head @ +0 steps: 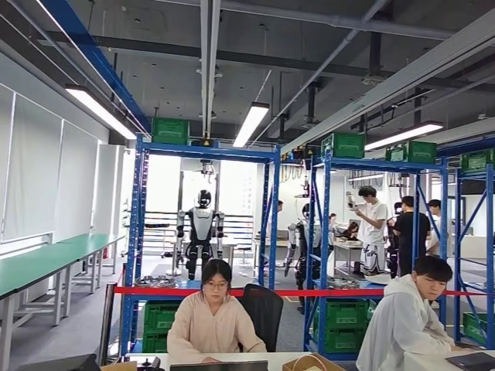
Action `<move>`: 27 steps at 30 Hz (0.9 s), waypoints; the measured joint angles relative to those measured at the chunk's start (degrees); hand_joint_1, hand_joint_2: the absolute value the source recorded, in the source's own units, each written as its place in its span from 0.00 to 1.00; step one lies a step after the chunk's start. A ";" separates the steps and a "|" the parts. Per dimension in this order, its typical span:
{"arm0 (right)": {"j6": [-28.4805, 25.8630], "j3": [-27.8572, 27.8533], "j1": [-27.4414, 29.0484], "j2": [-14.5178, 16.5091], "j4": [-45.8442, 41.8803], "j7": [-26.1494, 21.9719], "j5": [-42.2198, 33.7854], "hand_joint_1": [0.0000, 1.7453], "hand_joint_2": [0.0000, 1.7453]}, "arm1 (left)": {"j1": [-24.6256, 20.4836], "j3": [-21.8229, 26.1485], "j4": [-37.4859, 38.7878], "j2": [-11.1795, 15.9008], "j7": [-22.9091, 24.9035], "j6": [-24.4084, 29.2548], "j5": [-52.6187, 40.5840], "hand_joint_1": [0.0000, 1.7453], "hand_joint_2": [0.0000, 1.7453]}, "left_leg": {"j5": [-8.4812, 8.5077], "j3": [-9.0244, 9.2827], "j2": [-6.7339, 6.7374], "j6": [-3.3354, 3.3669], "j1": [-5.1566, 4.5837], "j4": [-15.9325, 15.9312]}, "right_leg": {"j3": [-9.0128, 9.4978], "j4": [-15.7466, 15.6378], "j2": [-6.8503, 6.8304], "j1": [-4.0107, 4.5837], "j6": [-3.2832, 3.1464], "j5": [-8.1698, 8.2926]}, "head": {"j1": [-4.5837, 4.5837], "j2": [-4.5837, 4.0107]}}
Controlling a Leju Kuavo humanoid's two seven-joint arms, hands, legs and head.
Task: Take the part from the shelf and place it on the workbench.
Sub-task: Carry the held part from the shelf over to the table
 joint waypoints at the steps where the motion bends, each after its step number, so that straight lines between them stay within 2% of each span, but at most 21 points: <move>1: -2.11 -0.81 -0.63 0.01 1.22 0.80 3.03 1.00 1.00 | -0.12 -0.25 0.01 -0.14 0.02 -0.03 -0.06 0.00 1.00 | 0.01 -0.01 -0.06 -0.03 -0.06 -0.04 | 1.80 -3.80 0.00 0.19 -0.39 1.60 | 0.00 0.00; 2: -4.19 -1.58 -1.22 0.01 2.21 1.71 5.97 1.00 1.00 | -0.20 -0.48 0.01 -0.26 0.04 -0.06 -0.09 0.00 1.00 | 0.03 -0.05 -0.09 -0.13 -0.06 -0.08 | 3.10 -6.66 0.01 0.43 -0.70 2.60 | 0.00 0.01; 3: -6.47 -2.32 -1.64 -0.01 2.95 3.09 9.52 1.00 1.00 | -0.22 -0.66 0.02 -0.36 0.08 -0.08 -0.11 0.00 1.00 | 0.06 -0.09 -0.09 -0.27 -0.03 -0.15 | 3.79 -8.24 0.03 0.63 -0.92 2.93 | 0.00 0.01; 6: -12.29 -4.45 -1.87 -0.09 3.58 8.84 23.33 1.00 1.00 | -0.10 -1.02 0.02 -0.45 0.22 -0.09 -0.16 0.00 1.00 | 0.11 0.12 -0.05 -1.02 -0.01 -0.71 | 4.27 -9.50 -0.02 0.70 -1.27 3.12 | 0.00 0.00; 7: -13.50 -5.22 -1.81 -0.11 3.32 10.94 29.35 1.00 1.00 | -0.05 -1.11 0.03 -0.49 0.25 -0.09 -0.18 0.00 1.00 | -0.48 -0.05 -0.02 -1.19 -0.07 -0.26 | 4.58 -10.14 -0.10 0.56 -1.48 3.42 | 0.01 0.00; 9: -14.52 -6.62 -1.56 -0.19 2.61 14.41 40.69 1.00 1.00 | 0.08 -1.32 0.04 -0.53 0.29 -0.07 -0.17 0.00 1.00 | -3.25 -1.83 0.05 -1.30 -0.14 3.89 | 5.10 -11.11 -0.23 0.31 -1.83 3.87 | 0.02 0.00; 11: -14.59 -7.49 -0.87 -0.29 2.26 16.50 49.00 1.00 1.00 | 0.29 -1.53 0.04 -0.51 0.28 -0.02 -0.15 0.00 1.00 | -6.22 -5.00 0.05 -1.46 -0.16 10.74 | 5.15 -11.17 -0.21 0.37 -2.05 3.84 | 0.02 0.00; 12: -14.56 -7.81 -0.38 -0.34 2.26 17.20 52.23 1.00 1.00 | 0.40 -1.60 0.04 -0.50 0.27 0.01 -0.12 0.00 1.00 | -6.67 -6.10 0.06 -1.58 -0.16 12.93 | 5.15 -11.13 -0.17 0.40 -2.07 3.80 | 0.02 0.00; 13: -14.57 -8.01 0.08 -0.38 2.34 17.74 54.81 1.00 1.00 | 0.48 -1.65 0.04 -0.49 0.27 0.03 -0.10 0.00 1.00 | -6.05 -6.30 0.07 -1.71 -0.13 13.16 | 5.14 -11.03 -0.12 0.39 -2.04 3.72 | 0.02 0.00; 14: -14.59 -8.14 0.44 -0.42 2.45 18.20 56.78 1.00 1.00 | 0.52 -1.68 0.04 -0.49 0.26 0.04 -0.06 0.00 1.00 | -4.52 -5.53 0.10 -1.83 -0.07 11.36 | 5.14 -10.83 -0.04 0.35 -1.95 3.58 | 0.02 0.00; 16: -14.57 -8.18 0.75 -0.46 2.82 19.45 59.57 1.00 1.00 | 0.50 -1.73 0.04 -0.43 0.21 0.05 0.09 0.00 1.00 | -0.90 -2.33 0.17 -1.99 0.00 4.62 | 4.97 -10.00 0.08 0.36 -1.54 2.98 | 0.01 0.00; 17: -14.52 -8.03 0.76 -0.51 3.17 20.17 60.53 1.00 1.00 | 0.45 -1.75 0.04 -0.40 0.15 0.06 0.20 0.00 1.00 | -0.02 -1.06 0.18 -1.85 -0.01 1.98 | 4.74 -9.43 0.12 0.43 -1.28 2.66 | -0.02 0.00; 18: -14.43 -7.79 0.78 -0.62 3.60 20.84 61.21 1.00 1.00 | 0.41 -1.77 0.04 -0.38 0.09 0.07 0.28 0.00 1.00 | 0.23 -0.36 0.18 -1.66 -0.09 0.47 | 4.51 -8.98 0.12 0.52 -1.03 2.43 | -0.03 0.01; 22: -14.52 -5.52 1.03 -1.05 6.60 21.73 62.05 1.00 1.00 | 0.63 -1.94 0.04 -0.39 -0.25 0.03 0.38 0.00 1.00 | 0.02 -0.13 0.11 -0.54 -0.12 -0.14 | 4.02 -7.97 0.08 0.42 -0.23 1.68 | -0.04 0.00; 24: -15.08 -4.33 1.16 -1.19 8.62 21.74 62.14 1.00 1.00 | 0.47 -2.08 0.04 -0.39 -0.43 0.02 0.38 0.00 1.00 | 0.07 -0.01 0.13 -0.07 0.07 -0.25 | 2.28 -3.83 0.04 0.10 0.49 -0.84 | -0.05 0.00; 26: -15.58 -3.51 1.58 -1.29 10.67 21.74 62.16 1.00 1.00 | 0.41 -2.17 0.04 -0.38 -0.52 0.02 0.38 0.00 1.00 | 0.04 0.02 0.12 0.16 0.08 -0.24 | -1.21 3.50 0.00 -0.33 1.03 -3.97 | -0.06 0.00; 27: -15.71 -3.21 1.94 -1.36 11.65 21.74 62.16 1.00 1.00 | 0.45 -2.20 0.04 -0.38 -0.54 0.02 0.38 0.00 1.00 | 0.02 0.03 0.12 0.17 0.07 -0.24 | -2.62 6.20 -0.01 -0.49 1.19 -4.65 | -0.05 0.00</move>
